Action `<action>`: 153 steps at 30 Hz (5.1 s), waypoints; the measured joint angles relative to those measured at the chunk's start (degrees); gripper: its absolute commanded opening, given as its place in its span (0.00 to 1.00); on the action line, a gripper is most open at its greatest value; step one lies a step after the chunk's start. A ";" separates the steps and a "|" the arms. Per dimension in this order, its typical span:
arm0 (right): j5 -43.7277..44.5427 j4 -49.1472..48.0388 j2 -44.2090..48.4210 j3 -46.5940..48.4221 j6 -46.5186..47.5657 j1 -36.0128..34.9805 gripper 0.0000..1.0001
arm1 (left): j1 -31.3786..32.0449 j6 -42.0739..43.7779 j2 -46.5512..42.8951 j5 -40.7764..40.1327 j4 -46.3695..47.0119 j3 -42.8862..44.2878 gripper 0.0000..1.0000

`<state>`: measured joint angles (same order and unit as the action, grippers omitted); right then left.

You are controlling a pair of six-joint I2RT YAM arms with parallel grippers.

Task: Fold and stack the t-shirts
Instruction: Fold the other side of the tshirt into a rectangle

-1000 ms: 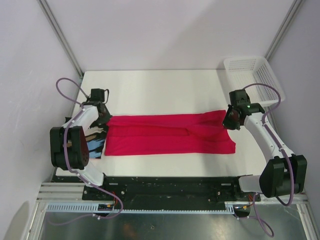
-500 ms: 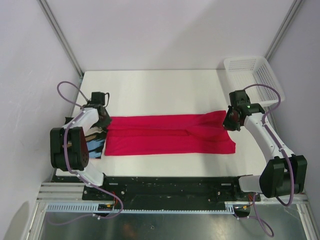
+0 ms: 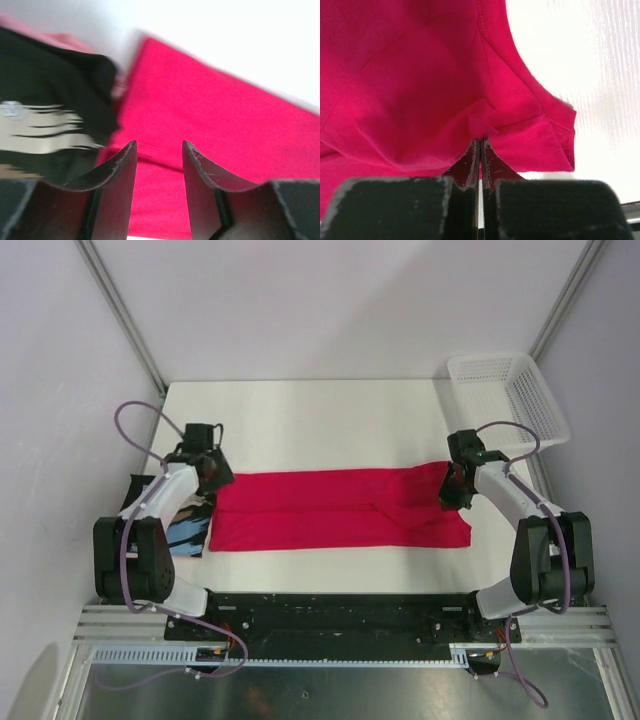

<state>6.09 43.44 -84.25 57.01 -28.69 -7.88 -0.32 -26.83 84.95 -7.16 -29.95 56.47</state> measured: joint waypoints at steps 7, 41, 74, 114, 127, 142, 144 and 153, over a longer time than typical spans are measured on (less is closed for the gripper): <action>-0.55 -4.44 -3.06 0.02 -0.11 1.09 0.00 | 17.00 -1.79 0.35 9.09 4.85 -0.52 0.41; 0.48 -18.80 -10.34 1.31 1.44 4.13 0.01 | 47.78 -10.73 25.14 24.61 19.17 12.98 0.41; -1.05 -19.85 -11.80 1.31 1.20 5.01 0.00 | 52.72 -27.45 35.93 15.04 30.84 20.92 0.41; -13.09 -26.86 8.04 -18.64 -6.60 -1.60 0.52 | 50.23 -25.66 27.76 13.44 32.24 12.44 0.39; -14.60 -40.81 4.94 -23.91 -11.39 -3.04 0.34 | 48.37 -25.11 24.70 13.35 32.33 8.96 0.39; -14.53 -44.09 9.81 -23.91 -15.93 -3.43 0.00 | 48.13 -25.05 24.65 14.78 32.44 8.87 0.39; -14.40 -43.15 11.21 -23.91 -16.55 -3.54 0.02 | 48.15 -25.05 24.65 15.10 32.48 8.87 0.39; -12.74 -37.44 13.70 -24.20 -15.91 -4.76 0.44 | 48.65 -25.11 24.65 16.13 33.90 8.87 0.39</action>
<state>-6.66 6.00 -70.54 32.82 -44.60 -12.64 48.34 -51.94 109.60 8.97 3.95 65.34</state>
